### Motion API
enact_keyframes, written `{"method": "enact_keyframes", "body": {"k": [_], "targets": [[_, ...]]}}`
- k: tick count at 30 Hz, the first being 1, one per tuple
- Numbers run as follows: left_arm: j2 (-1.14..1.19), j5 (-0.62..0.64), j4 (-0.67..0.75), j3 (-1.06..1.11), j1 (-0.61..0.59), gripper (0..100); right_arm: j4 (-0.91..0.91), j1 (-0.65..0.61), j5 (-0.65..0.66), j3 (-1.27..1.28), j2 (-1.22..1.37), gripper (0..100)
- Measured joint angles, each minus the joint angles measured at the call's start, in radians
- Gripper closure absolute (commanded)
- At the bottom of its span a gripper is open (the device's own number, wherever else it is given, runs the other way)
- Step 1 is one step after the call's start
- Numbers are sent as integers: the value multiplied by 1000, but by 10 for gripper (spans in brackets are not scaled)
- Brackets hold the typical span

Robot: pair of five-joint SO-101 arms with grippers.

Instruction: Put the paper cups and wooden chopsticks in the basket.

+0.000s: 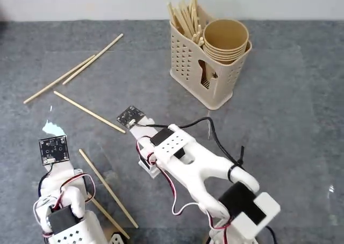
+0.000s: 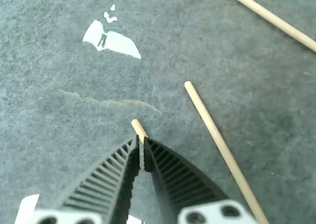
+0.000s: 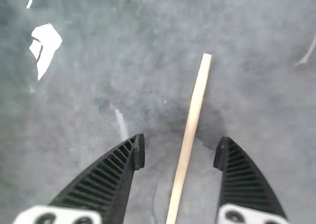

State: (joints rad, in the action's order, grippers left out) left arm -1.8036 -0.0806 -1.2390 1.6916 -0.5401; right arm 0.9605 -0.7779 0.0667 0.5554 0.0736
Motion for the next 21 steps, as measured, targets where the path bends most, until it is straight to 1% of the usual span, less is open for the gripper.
{"method": "enact_keyframes", "body": {"k": [2, 4, 9, 11, 15, 18, 21], "targets": [[0, 0, 0, 0, 0, 986, 20, 0, 5, -25, 17, 764], [0, 0, 0, 0, 0, 986, 49, 0, 9, -49, 32, 802], [0, 0, 0, 0, 0, 986, 89, 18, 46, -74, 52, 993], [0, 0, 0, 0, 0, 986, 92, 18, 68, -74, 52, 982], [0, 0, 0, 0, 0, 986, 101, 32, 84, -78, 54, 991], [0, 0, 0, 0, 0, 986, 104, 46, 89, -109, 43, 991], [0, 0, 0, 0, 0, 986, 146, 63, 91, -172, -14, 991]]}}
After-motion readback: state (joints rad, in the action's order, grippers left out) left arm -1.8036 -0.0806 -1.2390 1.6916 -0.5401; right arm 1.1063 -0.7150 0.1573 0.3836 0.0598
